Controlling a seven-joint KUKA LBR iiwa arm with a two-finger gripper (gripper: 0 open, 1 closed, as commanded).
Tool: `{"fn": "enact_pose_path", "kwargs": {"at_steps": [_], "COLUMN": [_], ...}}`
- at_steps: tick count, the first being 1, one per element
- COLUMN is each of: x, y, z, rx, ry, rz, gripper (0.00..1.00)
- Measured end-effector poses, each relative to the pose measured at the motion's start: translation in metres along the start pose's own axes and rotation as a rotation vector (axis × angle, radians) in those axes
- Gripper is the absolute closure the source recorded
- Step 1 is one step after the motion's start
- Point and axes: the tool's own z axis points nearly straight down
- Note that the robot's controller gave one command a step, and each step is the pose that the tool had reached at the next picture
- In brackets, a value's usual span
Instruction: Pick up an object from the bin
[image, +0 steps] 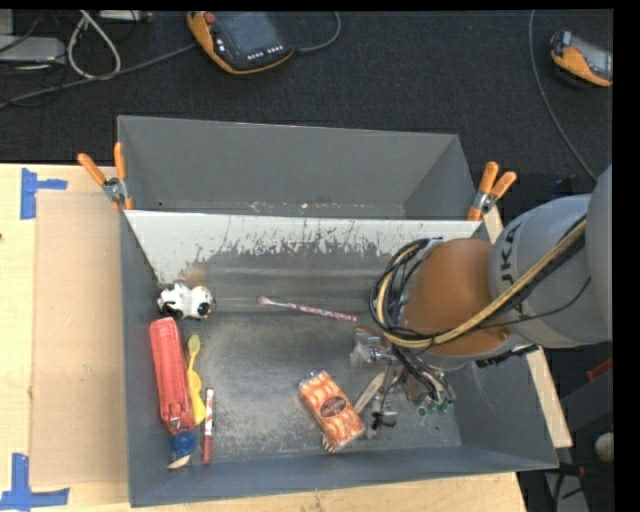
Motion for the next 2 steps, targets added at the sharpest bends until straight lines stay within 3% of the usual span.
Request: {"fn": "enact_pose_path", "kwargs": {"at_steps": [1,2], "x": [0.01,0.038], "y": [0.006,0.046], "z": [-0.003,-0.003], "rx": [0.002,0.002], "ry": [0.001,0.003], "rz": [-0.185,0.053], "gripper": [0.0,1.0]}}
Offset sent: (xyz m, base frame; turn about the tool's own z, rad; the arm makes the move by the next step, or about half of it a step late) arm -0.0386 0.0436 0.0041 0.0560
